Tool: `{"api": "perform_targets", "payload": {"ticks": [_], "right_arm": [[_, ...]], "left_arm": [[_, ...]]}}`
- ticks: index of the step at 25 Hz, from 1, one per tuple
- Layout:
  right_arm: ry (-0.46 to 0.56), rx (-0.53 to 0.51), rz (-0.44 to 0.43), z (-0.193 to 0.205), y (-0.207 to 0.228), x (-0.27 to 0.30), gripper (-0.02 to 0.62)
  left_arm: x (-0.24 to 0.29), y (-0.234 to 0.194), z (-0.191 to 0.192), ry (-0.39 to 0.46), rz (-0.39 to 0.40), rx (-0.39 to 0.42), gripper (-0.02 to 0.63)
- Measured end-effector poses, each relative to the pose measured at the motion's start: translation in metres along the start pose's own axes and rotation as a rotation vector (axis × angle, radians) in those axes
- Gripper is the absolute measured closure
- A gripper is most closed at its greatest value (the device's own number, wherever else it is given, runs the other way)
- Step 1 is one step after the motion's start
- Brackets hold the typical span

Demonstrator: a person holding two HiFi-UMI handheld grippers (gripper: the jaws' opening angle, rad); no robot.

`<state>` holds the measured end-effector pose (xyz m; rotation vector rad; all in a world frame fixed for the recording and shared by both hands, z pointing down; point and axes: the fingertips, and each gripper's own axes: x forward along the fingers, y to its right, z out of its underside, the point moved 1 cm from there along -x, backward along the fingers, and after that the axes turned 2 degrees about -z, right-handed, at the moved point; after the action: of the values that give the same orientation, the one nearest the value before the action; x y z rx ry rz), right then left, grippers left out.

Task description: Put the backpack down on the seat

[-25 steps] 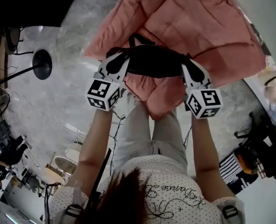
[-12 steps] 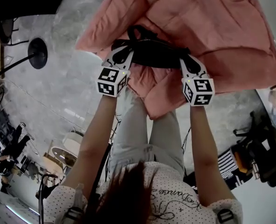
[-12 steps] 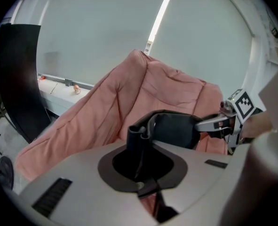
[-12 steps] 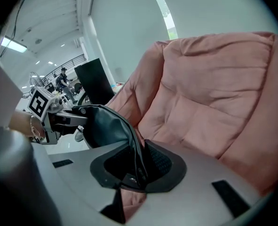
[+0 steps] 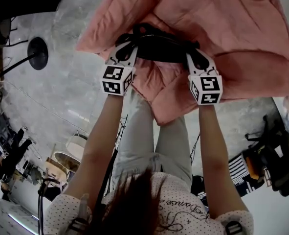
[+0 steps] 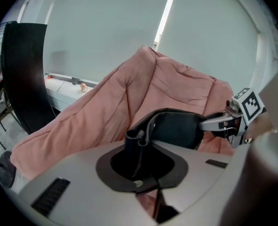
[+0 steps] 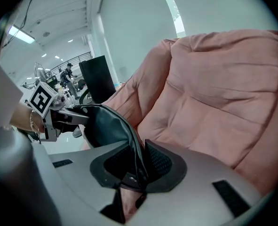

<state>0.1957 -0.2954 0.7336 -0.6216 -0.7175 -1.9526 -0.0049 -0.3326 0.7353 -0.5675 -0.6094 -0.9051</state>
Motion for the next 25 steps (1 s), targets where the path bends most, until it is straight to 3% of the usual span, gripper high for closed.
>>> {"api": "perform_targets", "payload": {"ticks": [5,10,13,17,20,25], "right_arm": [[-0.090,-0.065,-0.010,0.046,-0.002,0.031,0.508],[-0.107,-0.065,-0.019,0.045,-0.007,0.034,0.492],[-0.112,-0.028,-0.010,0.045,-0.006,0.028,0.463],[-0.126,0.059,-0.042,0.042,-0.009,0.021,0.350],[-0.128,0.036,-0.065,0.036,-0.020,0.015,0.308],[-0.059,0.009,-0.068,0.009,-0.030,-0.008,0.307]], "left_arm": [[0.019,-0.007,0.049,-0.074,0.004,-0.037,0.566],[0.020,-0.015,0.055,-0.070,0.025,-0.146,0.551],[0.017,-0.018,0.057,-0.103,-0.019,-0.118,0.508],[0.005,-0.038,0.062,-0.128,-0.126,-0.071,0.345],[-0.010,-0.044,0.062,-0.117,-0.112,-0.037,0.337],[-0.037,-0.041,0.047,-0.052,-0.118,-0.035,0.337]]}}
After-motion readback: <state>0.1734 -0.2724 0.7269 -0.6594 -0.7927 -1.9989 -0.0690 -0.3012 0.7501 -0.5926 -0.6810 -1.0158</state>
